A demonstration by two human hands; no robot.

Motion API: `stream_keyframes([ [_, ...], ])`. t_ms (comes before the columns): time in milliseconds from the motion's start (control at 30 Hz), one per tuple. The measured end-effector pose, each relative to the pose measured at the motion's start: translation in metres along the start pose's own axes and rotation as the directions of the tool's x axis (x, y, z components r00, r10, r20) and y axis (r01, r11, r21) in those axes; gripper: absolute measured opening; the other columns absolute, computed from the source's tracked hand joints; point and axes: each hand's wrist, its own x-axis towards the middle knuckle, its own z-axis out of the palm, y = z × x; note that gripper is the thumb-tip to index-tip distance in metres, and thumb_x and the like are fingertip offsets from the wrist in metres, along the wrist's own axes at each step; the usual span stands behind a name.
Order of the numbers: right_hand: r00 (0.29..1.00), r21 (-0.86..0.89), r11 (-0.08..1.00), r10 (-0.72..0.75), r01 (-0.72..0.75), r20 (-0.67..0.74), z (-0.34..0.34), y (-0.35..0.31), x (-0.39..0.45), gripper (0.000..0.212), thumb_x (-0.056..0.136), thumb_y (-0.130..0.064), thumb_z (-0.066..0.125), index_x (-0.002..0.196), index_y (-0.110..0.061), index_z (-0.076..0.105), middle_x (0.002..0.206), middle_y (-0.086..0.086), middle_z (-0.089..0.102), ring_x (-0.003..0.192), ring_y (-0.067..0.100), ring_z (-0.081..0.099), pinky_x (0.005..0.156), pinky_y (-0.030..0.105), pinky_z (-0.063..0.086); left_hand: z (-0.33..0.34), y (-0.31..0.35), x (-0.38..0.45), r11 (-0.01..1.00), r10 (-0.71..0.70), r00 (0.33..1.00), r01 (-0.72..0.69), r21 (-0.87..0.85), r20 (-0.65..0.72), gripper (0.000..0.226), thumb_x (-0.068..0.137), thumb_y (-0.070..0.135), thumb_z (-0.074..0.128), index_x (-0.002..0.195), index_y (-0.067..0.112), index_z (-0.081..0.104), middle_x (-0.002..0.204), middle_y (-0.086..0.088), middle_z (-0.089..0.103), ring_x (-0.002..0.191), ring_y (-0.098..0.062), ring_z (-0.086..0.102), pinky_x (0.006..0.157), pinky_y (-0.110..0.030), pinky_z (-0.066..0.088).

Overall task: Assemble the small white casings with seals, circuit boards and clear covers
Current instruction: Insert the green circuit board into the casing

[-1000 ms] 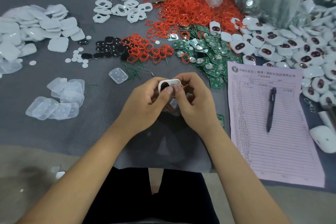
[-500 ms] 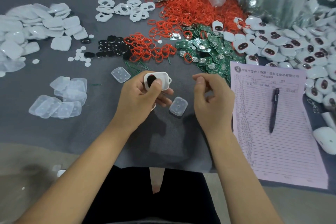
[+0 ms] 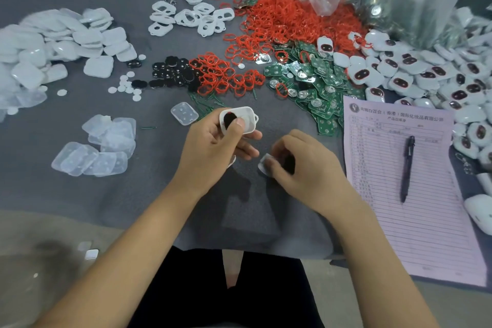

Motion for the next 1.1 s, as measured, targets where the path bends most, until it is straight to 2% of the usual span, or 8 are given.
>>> stream_keyframes([
  [67,0.996,0.155,0.984,0.090,-0.090,0.007,-0.001,0.003,0.003,0.015,0.094,-0.030,0.072,0.086,-0.030,0.060,0.076,-0.012,0.059,0.069,0.002,0.054,0.063,0.023,0.044,0.000,0.001,0.001,1.000,-0.002,1.000,0.002,-0.002,-0.006,0.016,0.105,0.016,0.053,0.103,0.019,0.069,0.090,-0.009,0.079,0.062,-0.021,0.074,0.057,-0.025,0.057],
  [100,0.987,0.330,0.932,0.160,-0.150,-0.001,-0.002,0.004,0.006,0.015,0.097,-0.027,0.071,0.088,-0.029,0.059,0.073,-0.011,0.062,0.063,0.002,0.054,0.059,0.022,0.043,0.000,0.002,0.001,1.000,-0.007,1.000,0.007,-0.004,-0.012,0.017,0.105,0.015,0.052,0.104,0.017,0.069,0.091,-0.009,0.079,0.062,-0.021,0.074,0.057,-0.026,0.058],
  [200,0.942,0.845,0.505,0.336,-0.174,-0.007,-0.003,0.001,0.016,0.007,0.101,-0.016,0.067,0.095,-0.018,0.062,0.072,-0.004,0.067,0.055,0.008,0.054,0.043,0.022,0.041,-0.001,0.003,0.001,1.000,-0.028,0.999,0.028,-0.002,-0.030,0.018,0.108,0.011,0.050,0.108,0.013,0.067,0.091,-0.008,0.079,0.062,-0.021,0.074,0.057,-0.026,0.058],
  [267,0.925,0.942,0.297,0.379,-0.154,0.032,-0.001,-0.004,0.023,0.006,0.098,-0.017,0.069,0.103,-0.014,0.067,0.077,-0.002,0.068,0.059,0.008,0.056,0.043,0.021,0.041,-0.001,0.003,0.001,0.999,-0.033,0.999,0.033,0.003,-0.033,0.018,0.108,0.009,0.049,0.109,0.011,0.067,0.090,-0.008,0.079,0.061,-0.020,0.073,0.056,-0.025,0.058],
  [367,0.909,0.974,0.192,0.416,-0.124,0.034,0.010,-0.010,0.031,0.008,0.095,-0.019,0.072,0.102,-0.015,0.072,0.076,-0.002,0.068,0.062,0.007,0.059,0.046,0.020,0.045,0.000,0.003,0.001,1.000,-0.029,0.999,0.029,0.002,-0.033,0.018,0.108,0.009,0.049,0.109,0.011,0.067,0.090,-0.008,0.079,0.061,-0.020,0.073,0.056,-0.025,0.058],
  [633,0.887,0.881,0.464,0.440,-0.090,-0.141,0.027,-0.014,0.021,0.010,0.101,-0.013,0.065,0.103,-0.003,0.069,0.065,-0.001,0.064,0.056,0.009,0.058,0.044,0.022,0.048,0.000,0.000,0.001,0.999,-0.033,0.999,0.033,-0.009,0.000,0.015,0.096,0.031,0.060,0.095,0.033,0.074,0.087,-0.010,0.079,0.061,-0.025,0.074,0.054,-0.028,0.058],
  [867,0.885,0.852,0.514,0.436,-0.097,-0.163,0.028,-0.015,0.021,0.010,0.104,-0.012,0.062,0.104,-0.003,0.066,0.071,0.000,0.068,0.058,0.012,0.061,0.045,0.028,0.051,-0.001,-0.002,0.001,1.000,-0.026,1.000,0.026,-0.009,0.004,0.014,0.102,0.018,0.055,0.102,0.020,0.069,0.089,-0.009,0.079,0.062,-0.025,0.075,0.055,-0.025,0.057],
  [1100,0.884,0.872,0.478,0.448,-0.109,-0.135,0.026,-0.017,0.022,0.013,0.106,-0.008,0.056,0.112,-0.001,0.065,0.090,0.001,0.075,0.063,0.015,0.068,0.049,0.026,0.053,-0.001,-0.002,0.001,1.000,-0.018,1.000,0.019,-0.022,0.012,0.013,0.105,0.017,0.055,0.106,0.017,0.067,0.092,-0.009,0.080,0.063,-0.025,0.075,0.056,-0.025,0.057],
])
